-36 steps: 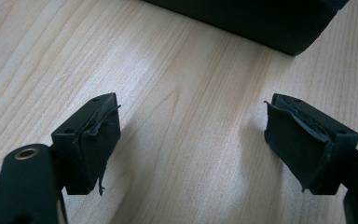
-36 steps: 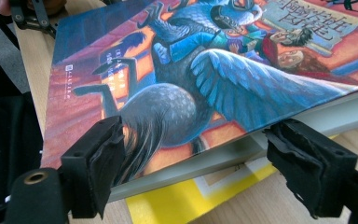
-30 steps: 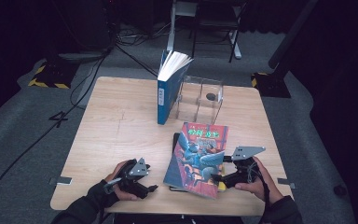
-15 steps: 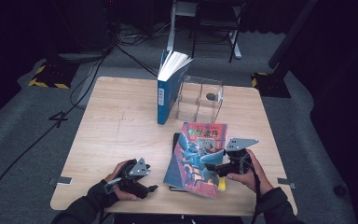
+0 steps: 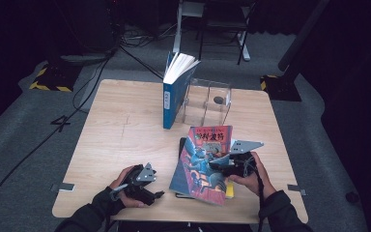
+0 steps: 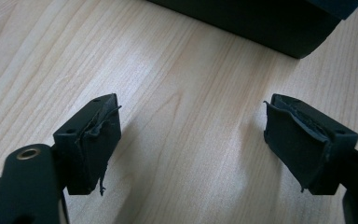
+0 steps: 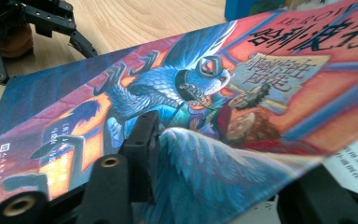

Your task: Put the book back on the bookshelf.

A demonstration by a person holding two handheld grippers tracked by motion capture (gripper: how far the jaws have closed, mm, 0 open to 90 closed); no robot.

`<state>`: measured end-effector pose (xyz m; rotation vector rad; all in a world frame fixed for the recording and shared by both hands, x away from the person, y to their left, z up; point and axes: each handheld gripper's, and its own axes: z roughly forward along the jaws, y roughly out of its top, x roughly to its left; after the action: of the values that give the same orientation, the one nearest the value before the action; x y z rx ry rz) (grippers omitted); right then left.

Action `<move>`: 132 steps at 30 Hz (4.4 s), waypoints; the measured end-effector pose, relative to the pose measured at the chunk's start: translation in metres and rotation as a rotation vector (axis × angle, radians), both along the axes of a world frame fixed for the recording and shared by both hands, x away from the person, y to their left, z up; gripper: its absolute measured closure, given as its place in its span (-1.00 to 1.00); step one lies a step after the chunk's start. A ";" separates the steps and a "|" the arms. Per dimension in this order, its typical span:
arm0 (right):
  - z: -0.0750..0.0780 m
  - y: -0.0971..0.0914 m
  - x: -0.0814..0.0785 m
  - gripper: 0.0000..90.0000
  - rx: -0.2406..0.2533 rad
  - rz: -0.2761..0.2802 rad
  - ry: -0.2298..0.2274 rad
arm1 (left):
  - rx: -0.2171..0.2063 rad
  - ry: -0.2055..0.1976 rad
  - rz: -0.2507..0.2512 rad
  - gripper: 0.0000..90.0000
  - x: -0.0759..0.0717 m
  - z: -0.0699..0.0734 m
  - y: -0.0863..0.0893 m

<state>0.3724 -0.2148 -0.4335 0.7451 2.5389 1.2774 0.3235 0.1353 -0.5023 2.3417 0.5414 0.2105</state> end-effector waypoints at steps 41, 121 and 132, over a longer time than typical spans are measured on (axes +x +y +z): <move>-0.006 0.002 -0.013 0.42 0.068 0.069 -0.086 | -0.038 -0.075 0.030 -0.39 0.050 0.015 -0.026; 0.057 -0.003 -0.009 0.80 0.160 0.019 -0.352 | -0.362 -0.191 0.007 0.99 0.126 0.157 -0.043; 0.055 -0.008 -0.021 0.84 0.191 0.007 -0.402 | -0.377 -0.244 -0.030 0.99 0.106 0.172 -0.045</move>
<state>0.3516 -0.2226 -0.3788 0.4537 2.1242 1.5119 0.4291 0.0900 -0.3307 1.9239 0.3869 0.3436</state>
